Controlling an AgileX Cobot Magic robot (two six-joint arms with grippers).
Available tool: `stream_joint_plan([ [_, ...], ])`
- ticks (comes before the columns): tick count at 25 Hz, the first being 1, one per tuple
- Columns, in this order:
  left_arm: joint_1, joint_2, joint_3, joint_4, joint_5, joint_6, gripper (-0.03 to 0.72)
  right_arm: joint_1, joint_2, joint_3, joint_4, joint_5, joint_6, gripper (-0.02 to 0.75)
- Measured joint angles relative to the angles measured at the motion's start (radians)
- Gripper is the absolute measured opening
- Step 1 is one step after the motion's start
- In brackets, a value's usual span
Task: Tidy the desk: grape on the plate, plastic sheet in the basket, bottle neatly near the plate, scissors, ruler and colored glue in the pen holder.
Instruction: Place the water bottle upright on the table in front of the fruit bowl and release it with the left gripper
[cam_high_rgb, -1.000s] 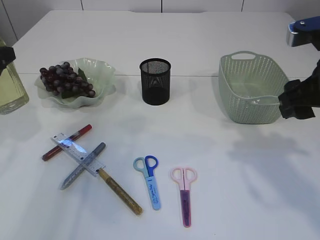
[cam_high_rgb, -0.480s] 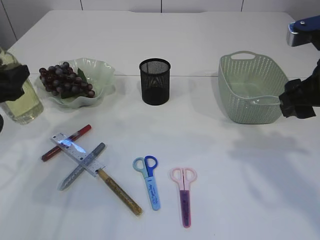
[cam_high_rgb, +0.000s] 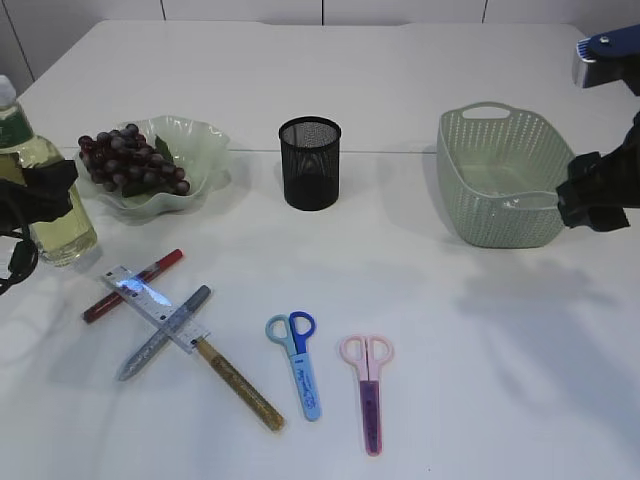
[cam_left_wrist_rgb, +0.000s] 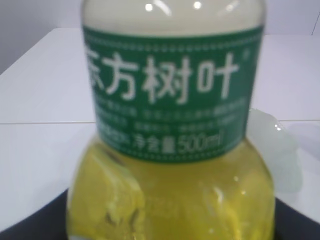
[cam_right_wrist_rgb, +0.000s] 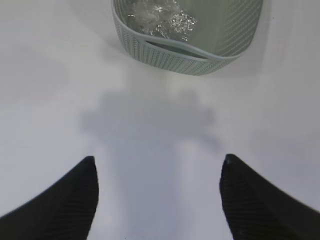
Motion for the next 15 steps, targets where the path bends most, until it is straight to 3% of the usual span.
stream_joint_plan([
  [15, 0.000, 0.149, -0.095, -0.008, -0.006, 0.004, 0.453, 0.000, 0.000, 0.000, -0.023, -0.016, 0.000, 0.583],
])
